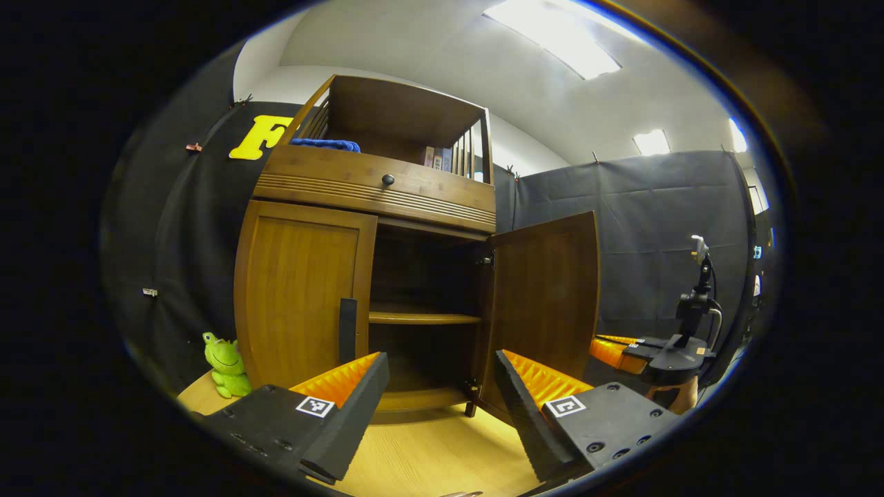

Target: Open the right door of the double-door shoe cabinet with the right hand, and open the left door with the left hand.

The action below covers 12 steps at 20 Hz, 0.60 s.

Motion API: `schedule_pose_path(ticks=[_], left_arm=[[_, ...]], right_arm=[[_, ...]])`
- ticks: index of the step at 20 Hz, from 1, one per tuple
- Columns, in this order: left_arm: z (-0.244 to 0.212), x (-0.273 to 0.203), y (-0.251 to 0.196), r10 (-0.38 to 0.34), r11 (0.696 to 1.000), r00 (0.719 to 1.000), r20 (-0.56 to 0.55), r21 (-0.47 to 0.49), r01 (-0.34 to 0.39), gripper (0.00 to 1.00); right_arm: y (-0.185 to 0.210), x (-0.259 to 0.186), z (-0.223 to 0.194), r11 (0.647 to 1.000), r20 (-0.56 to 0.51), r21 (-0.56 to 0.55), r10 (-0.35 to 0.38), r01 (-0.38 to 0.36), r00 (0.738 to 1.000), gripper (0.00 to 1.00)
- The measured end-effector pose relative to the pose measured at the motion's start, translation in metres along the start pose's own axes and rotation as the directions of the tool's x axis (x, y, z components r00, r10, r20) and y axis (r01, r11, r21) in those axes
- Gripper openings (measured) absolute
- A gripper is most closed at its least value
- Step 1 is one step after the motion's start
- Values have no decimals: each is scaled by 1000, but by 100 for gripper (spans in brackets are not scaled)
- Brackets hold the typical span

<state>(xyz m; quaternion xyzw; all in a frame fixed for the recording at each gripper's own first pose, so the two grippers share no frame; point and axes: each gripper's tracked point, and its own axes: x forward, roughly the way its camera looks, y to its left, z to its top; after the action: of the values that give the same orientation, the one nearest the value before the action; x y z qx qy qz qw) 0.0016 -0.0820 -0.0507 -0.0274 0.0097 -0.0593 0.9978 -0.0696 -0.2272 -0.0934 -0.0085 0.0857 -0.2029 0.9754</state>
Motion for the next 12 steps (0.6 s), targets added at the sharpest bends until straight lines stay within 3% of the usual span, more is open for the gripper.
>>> schedule_pose_path(ticks=[2,7,12], left_arm=[[-4,1,1,1,1000,1000,-5,-2,-1,95],[-5,6,6,7,1000,1000,1,6,-7,95],[-11,37,45,52,997,998,23,62,-54,95]], right_arm=[[-9,-4,4,1000,8,5,-23,23,1000,14],[2,-17,20,997,44,77,18,-21,999,14],[37,-44,37,987,97,93,121,-130,988,14]])
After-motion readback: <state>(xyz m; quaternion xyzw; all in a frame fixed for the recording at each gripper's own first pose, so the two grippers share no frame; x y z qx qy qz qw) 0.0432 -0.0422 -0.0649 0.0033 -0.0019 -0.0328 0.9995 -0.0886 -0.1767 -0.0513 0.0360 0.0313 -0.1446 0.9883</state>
